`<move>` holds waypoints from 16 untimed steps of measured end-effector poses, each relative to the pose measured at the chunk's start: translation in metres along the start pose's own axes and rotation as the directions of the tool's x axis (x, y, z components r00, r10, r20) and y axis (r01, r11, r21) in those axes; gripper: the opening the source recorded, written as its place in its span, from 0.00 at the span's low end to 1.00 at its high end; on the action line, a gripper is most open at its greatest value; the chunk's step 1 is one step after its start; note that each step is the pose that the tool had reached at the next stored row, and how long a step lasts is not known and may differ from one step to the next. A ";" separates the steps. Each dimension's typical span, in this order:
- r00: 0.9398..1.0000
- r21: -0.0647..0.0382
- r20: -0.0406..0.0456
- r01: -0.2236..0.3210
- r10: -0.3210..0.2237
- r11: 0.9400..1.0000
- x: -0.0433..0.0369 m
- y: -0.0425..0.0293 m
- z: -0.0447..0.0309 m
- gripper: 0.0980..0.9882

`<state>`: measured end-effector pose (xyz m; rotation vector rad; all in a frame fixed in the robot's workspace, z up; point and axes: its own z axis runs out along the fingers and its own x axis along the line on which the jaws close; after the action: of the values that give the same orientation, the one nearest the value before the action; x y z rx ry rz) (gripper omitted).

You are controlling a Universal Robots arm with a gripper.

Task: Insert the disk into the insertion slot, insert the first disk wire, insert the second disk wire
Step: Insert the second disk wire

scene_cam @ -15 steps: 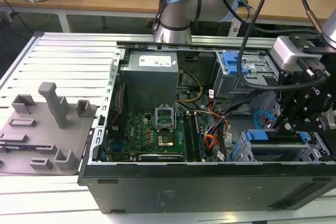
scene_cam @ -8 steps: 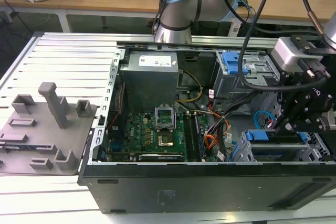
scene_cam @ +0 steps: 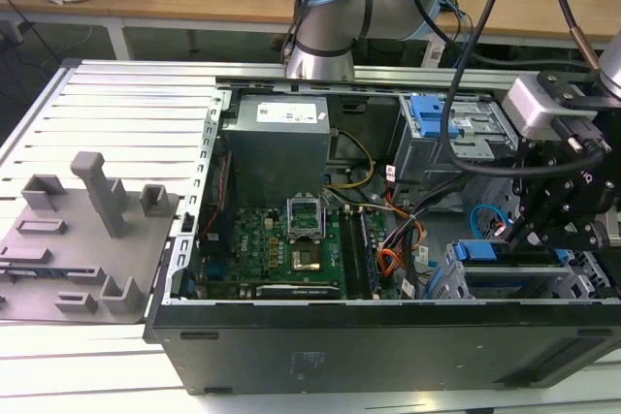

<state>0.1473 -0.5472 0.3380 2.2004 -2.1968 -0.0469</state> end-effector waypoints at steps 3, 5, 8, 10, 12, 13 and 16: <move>1.000 0.000 0.001 0.000 0.000 1.000 -0.0001 -0.0001 0.0005 0.08; 1.000 0.000 0.000 0.000 0.000 1.000 0.0000 0.0000 0.0004 0.15; 1.000 0.000 0.002 0.000 0.000 1.000 0.0000 0.0007 -0.0164 0.15; 1.000 0.000 0.002 0.000 0.000 1.000 -0.0006 0.0012 -0.0267 0.15; 1.000 0.000 0.002 0.000 0.000 1.000 -0.0007 0.0015 -0.0342 0.07; 1.000 0.000 0.002 0.000 0.000 1.000 -0.0007 0.0018 -0.0418 0.01; 1.000 0.000 0.002 0.000 0.000 1.000 -0.0007 0.0034 -0.0446 0.01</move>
<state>0.1458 -0.5464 0.3827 2.2012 -2.1980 -0.0482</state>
